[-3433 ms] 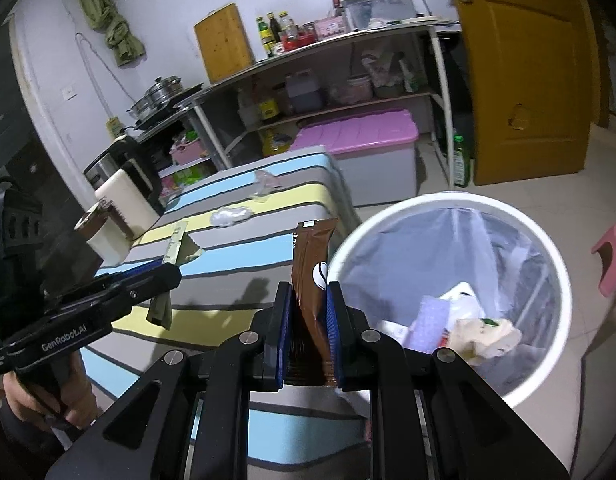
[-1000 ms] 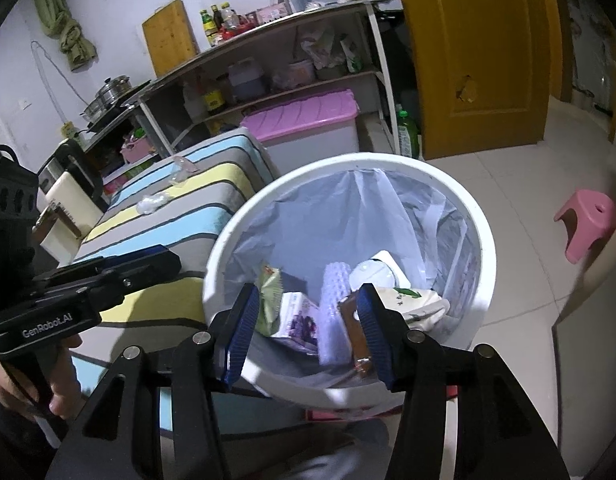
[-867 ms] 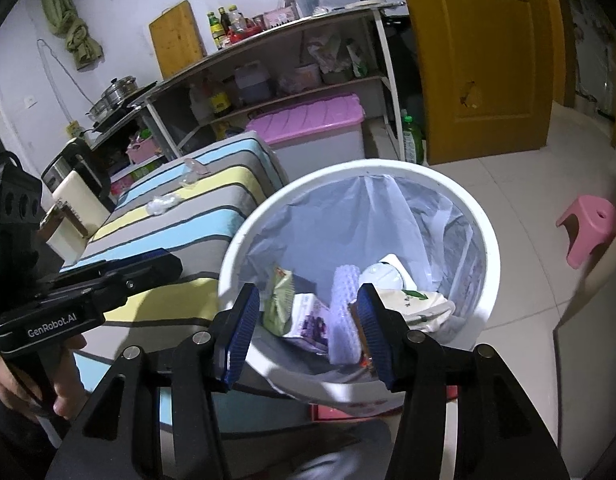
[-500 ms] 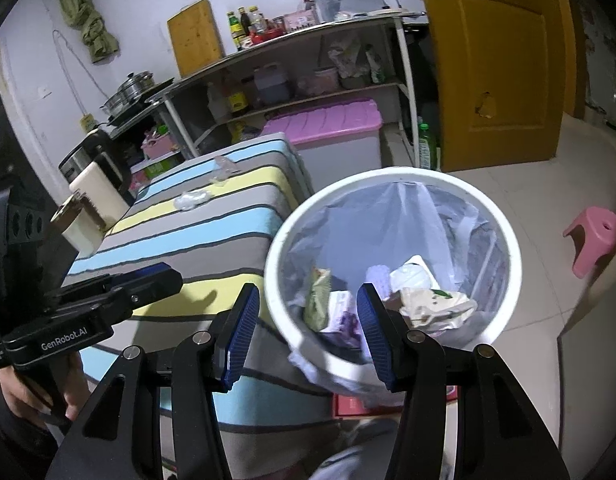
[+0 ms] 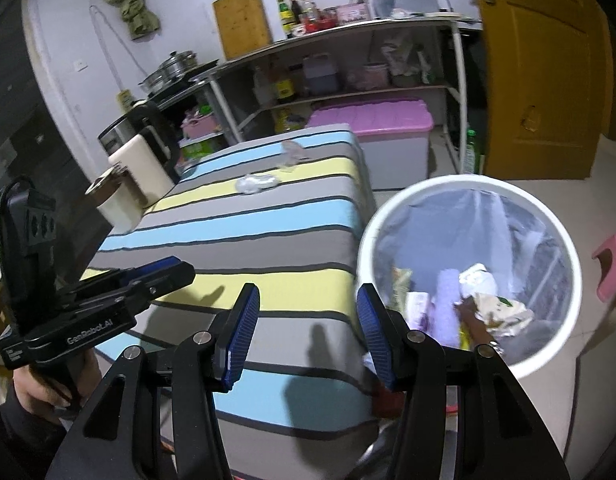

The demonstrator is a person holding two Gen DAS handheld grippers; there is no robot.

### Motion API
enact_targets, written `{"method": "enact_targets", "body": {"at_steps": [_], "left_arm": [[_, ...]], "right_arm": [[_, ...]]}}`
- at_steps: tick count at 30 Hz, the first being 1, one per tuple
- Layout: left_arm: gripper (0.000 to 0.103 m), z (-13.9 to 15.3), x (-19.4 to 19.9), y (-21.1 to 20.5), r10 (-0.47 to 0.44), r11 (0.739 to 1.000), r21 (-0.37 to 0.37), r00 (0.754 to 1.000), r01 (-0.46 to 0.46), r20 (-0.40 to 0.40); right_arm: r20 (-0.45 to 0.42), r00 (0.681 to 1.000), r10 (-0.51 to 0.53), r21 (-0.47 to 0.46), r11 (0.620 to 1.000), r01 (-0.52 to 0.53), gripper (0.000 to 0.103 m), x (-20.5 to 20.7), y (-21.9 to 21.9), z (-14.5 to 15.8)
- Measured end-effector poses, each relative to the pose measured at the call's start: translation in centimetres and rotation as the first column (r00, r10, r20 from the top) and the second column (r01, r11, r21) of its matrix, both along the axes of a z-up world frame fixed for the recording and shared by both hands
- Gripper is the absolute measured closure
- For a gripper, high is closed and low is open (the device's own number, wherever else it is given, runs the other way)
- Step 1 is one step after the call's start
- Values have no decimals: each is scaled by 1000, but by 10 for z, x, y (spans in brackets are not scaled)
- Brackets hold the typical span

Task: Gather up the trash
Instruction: 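Move both open tools back toward the foam wrap and clear cup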

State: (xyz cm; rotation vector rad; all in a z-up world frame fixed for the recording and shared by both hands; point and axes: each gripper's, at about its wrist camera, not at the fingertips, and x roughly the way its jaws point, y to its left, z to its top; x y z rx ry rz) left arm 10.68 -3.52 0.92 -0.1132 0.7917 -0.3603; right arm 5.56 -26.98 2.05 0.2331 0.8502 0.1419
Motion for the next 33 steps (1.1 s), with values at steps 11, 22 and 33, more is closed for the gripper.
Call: {"method": "enact_targets", "body": {"at_steps": [11,22,33], "left_arm": [[74,7,14,40,112,993,31,993,-113,19],[74,-3,49,47,143,987,76,989,-144,18],[74,-12,115,51,81,995,53,997,-80,-16]], "right_arm": [[2,998,62,32,998,-62,51,34,27,3],[-10,996,87,-15,996,-87,51,70,37,-5],[-52,994,97,-13,995,-98,51,118,40,-17]]}}
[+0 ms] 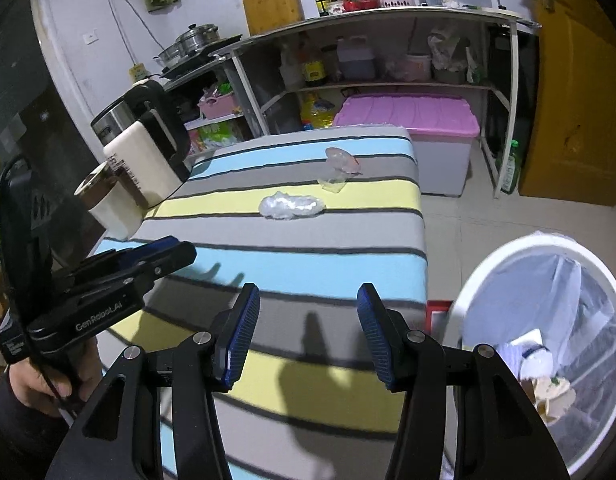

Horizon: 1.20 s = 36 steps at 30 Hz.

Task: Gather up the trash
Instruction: 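Move both open tools back toward the foam wrap and clear cup, then grasp the white foam wrap with the left tool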

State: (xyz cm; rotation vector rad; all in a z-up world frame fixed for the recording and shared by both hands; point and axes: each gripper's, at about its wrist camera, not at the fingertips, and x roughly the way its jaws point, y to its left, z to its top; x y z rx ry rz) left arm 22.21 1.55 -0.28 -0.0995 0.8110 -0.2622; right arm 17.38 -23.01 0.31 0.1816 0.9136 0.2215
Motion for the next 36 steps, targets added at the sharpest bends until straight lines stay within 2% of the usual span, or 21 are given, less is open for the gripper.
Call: {"method": "enact_targets", "body": {"at_steps": [5,9,16,24,26,27,28,29,32,36], "left_arm": [[73,-8,34,-5,-15,1000,2,1000,15,-9],[59,-18,60,-10,-30,1000,8,1000,30,-6],[48,-31,96,-25,-112,993,25,994,112,-4],[46,-52,115,-43,-202,978,34,977,204,-64],[48,-56,114,-45,-202,977,51,977,206,-71],[57,-56,113,-45,-199,977,60,978,203,-69],[72,-56,112,-44,-197,978,57,978,201,-70],[77,-56,112,-43,-197,979,38,977,201,-79],[77,-57,109,-36,-189,982,-9,978,189,-87],[77,-54,96,-31,-167,986,-5,983,167,-81]], "right_arm": [[-9,1000,-10,-12,1000,10,51,20,-2,-5],[-17,1000,-18,-15,1000,18,51,34,-5,-9],[-25,999,-47,-3,999,47,51,51,-15,-15],[-34,996,-77,-8,997,77,51,60,-21,-19],[-35,996,-78,-10,997,78,51,62,-22,-19],[-35,996,-81,-11,997,81,51,63,-22,-19],[-36,996,-84,-12,996,83,51,64,-22,-19],[-36,996,-85,-11,996,85,51,64,-22,-19],[-37,995,-92,-7,996,91,51,65,-21,-19],[-32,995,-93,-8,996,93,51,65,-18,-16]]}}
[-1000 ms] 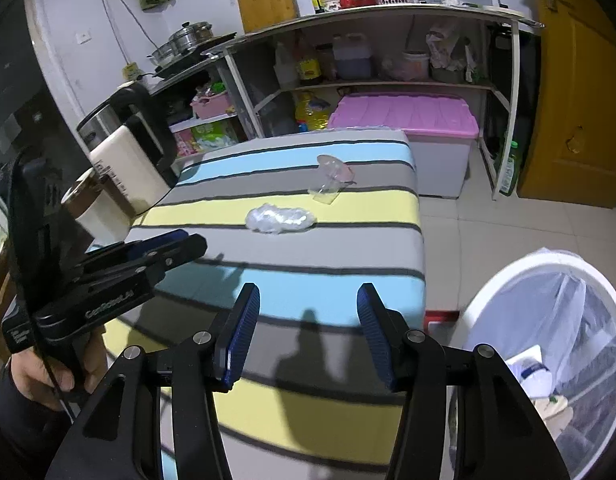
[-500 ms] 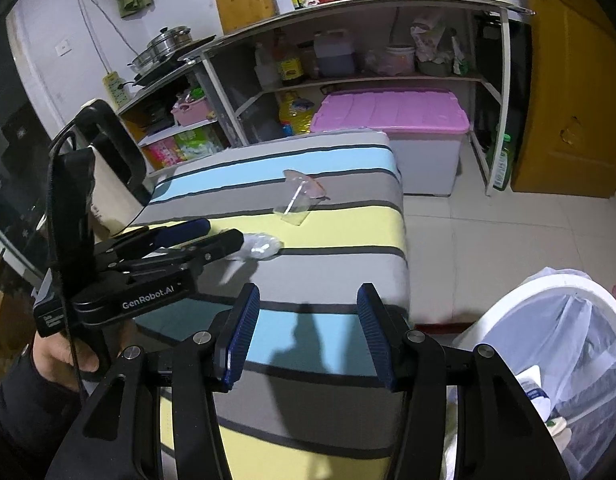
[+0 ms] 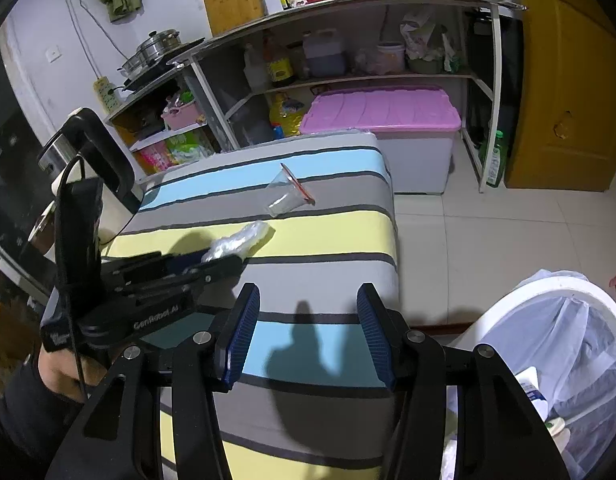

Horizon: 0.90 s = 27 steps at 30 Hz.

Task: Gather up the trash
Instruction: 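Grasp the clear plastic cup with the right tool while the left tool holds the foam wrap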

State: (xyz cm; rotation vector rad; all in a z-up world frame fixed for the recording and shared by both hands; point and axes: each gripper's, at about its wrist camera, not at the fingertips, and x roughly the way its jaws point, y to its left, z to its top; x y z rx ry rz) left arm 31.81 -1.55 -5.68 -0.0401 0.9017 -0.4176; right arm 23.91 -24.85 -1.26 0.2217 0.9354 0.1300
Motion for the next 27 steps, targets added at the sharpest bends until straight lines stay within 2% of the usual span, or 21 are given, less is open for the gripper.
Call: {"method": "enact_targets", "body": {"at_steps": [8,14,21,27], "left_arm": [[77,20,-37,29,107,994,-24,994,-107,7],[77,30,-52,53,169,985,-42,985,-168,19],[77,36,-61,76,210,976,-55,977,-208,30],[77,37,-63,97,243,968,-69,970,-241,28]], "right_arm": [[7,1000,16,-13,1000,-16,51,8,14,7],[-6,1000,21,23,1000,-21,51,24,25,3],[-42,999,0,71,997,3,51,63,35,-10],[-91,996,-27,77,996,34,51,95,43,-30]]}}
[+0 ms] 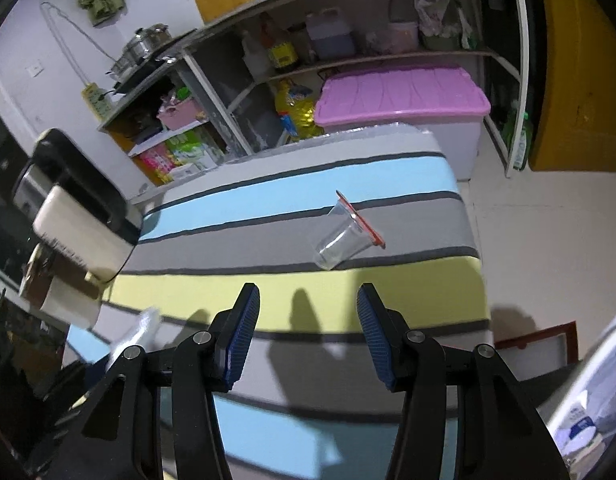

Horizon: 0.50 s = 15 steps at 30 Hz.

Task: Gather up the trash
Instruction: 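Grasp the clear plastic cup with the right tool while the left tool holds the foam wrap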

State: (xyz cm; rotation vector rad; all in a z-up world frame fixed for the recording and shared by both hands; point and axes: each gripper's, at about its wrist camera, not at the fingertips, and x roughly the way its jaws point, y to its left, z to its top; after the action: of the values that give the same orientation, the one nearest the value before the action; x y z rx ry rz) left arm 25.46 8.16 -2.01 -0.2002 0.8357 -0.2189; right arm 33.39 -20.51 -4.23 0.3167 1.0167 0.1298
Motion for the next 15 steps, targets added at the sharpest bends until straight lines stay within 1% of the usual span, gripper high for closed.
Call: {"method": "enact_targets", "body": {"at_steps": [6,12,15], "left_arm": [[77,2,2,15,13,1000,-7,1000,-13,11],[77,0,4,19,5,1000,-23,1000,-4,20],[77,-4,5,21,9,1000,-28,1000,-9,15]], "right_arm": [[-12,999,-49,-25,998,49,51,22,1,-9],[-27,991,-132,-27,991,131,51,39,-10,-20],[-30,989,-144,-28,989,143,51,46,-11,-24]]}}
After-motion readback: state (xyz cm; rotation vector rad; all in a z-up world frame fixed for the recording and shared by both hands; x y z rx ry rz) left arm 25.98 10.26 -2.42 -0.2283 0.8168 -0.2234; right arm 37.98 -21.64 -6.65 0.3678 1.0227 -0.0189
